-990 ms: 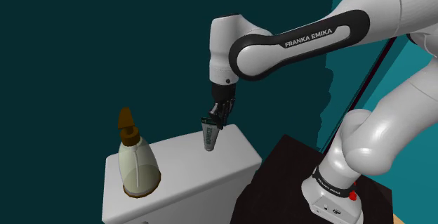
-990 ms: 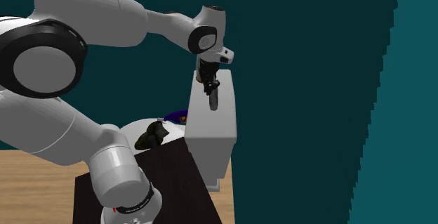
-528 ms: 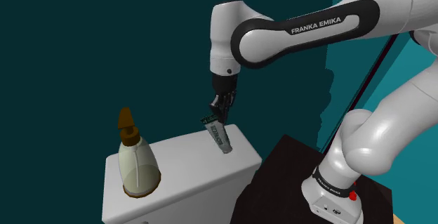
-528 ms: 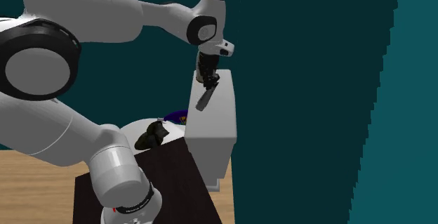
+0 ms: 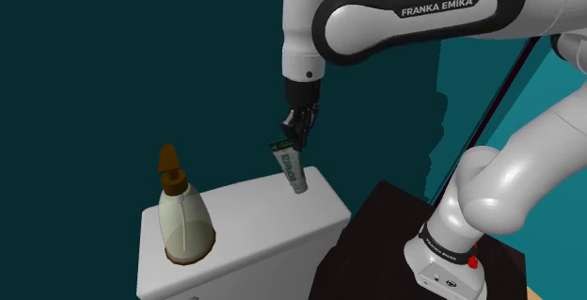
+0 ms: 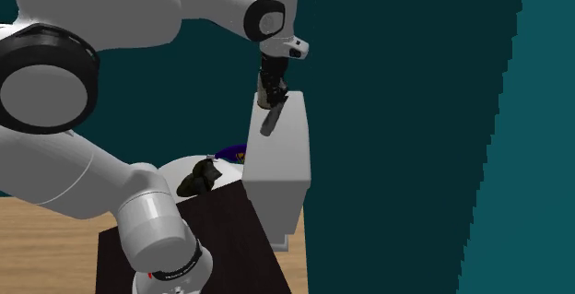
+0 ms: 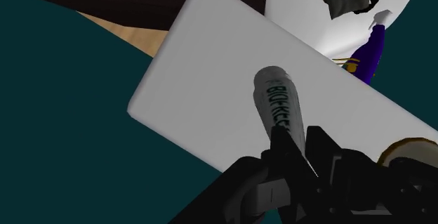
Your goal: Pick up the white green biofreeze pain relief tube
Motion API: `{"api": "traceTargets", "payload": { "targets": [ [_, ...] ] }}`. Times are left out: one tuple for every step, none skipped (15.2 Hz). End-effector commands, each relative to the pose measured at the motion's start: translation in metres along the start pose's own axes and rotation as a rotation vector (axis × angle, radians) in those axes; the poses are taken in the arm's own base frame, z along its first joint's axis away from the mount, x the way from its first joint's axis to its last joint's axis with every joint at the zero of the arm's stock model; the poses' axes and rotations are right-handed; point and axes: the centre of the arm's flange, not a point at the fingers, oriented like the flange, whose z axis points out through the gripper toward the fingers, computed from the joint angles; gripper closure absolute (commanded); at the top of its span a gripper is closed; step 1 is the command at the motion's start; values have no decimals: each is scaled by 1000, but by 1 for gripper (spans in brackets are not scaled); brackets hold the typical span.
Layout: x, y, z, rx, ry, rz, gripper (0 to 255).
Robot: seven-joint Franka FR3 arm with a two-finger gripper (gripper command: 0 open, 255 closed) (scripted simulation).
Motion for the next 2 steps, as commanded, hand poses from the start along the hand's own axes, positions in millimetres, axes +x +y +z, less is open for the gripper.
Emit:
{"api": "traceTargets", "payload": {
  "targets": [
    [-2,0,-6,0,0,0,255],
    [-2,0,-6,0,0,0,255]
  ]
}}
